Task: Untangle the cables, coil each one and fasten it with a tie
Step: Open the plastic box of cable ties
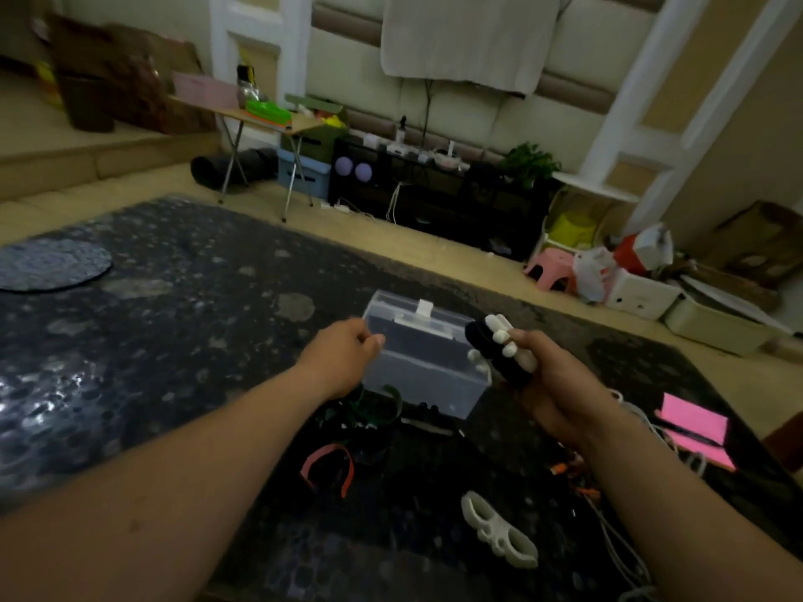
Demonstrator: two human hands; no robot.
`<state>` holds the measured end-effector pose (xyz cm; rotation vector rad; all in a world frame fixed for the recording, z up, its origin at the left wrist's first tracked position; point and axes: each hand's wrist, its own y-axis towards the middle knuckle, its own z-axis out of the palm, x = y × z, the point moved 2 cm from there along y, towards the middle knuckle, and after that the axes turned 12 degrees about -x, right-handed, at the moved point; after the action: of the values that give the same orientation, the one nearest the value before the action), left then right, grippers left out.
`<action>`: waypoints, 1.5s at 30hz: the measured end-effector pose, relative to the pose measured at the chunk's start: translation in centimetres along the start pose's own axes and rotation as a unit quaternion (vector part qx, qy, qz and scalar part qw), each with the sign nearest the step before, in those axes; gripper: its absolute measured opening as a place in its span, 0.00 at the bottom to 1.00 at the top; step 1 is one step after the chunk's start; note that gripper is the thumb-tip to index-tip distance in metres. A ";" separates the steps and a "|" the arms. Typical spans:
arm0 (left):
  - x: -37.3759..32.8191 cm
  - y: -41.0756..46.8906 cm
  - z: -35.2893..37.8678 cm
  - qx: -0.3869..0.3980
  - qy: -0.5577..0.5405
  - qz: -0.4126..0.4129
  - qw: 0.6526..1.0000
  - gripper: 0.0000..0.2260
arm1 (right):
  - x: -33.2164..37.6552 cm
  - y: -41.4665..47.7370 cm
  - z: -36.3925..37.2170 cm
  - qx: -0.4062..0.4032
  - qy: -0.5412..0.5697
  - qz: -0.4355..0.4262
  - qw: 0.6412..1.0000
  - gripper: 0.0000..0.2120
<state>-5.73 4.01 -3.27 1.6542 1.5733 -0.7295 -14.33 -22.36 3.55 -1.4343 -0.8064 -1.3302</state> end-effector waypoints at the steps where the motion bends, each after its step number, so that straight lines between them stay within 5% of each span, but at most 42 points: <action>1: 0.0 0.0 0.1 -0.002 0.003 -0.001 1.000 0.15 | 0.7 0.8 1.2 -0.015 -0.024 -0.009 1.000 0.13; 4: 0.2 0.1 0.3 -0.005 0.005 0.007 1.000 0.10 | 1.7 3.6 5.0 -0.080 -0.123 -0.027 0.989 0.06; 8: 0.5 0.2 0.2 0.004 -0.013 0.010 1.000 0.12 | -0.3 7.1 9.9 -0.086 -0.265 -0.052 0.959 0.14; 14: 0.6 0.6 1.2 -0.019 -0.026 0.014 0.999 0.08 | -3.3 9.2 14.0 -0.047 -0.462 -0.040 0.885 0.18; 18: 0.8 0.8 1.0 -0.015 -0.022 0.004 1.000 0.09 | -2.4 9.2 10.7 -0.108 -0.569 -0.137 0.804 0.14; 27: 0.6 1.3 0.6 0.015 -0.034 -0.002 0.999 0.09 | -0.6 2.3 2.5 -0.130 -0.470 -0.302 0.819 0.11; 35: 0.8 1.2 0.1 0.030 -0.126 -0.074 0.989 0.18 | -5.5 -1.8 -3.2 -0.002 -0.541 -0.198 0.817 0.07; 40: 0.1 0.4 -0.4 0.035 -0.133 -0.100 0.986 0.20 | -7.7 -0.8 1.7 0.082 -0.547 -0.265 0.790 0.18; 45: -0.1 0.1 -1.0 0.051 -0.116 -0.115 0.985 0.20 | -9.6 1.4 4.3 0.098 -0.632 -0.280 0.716 0.21</action>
<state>-5.72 4.81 -2.59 1.4128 1.5939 -1.0977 -13.40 -17.33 -5.72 -1.9171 -2.3426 -0.3779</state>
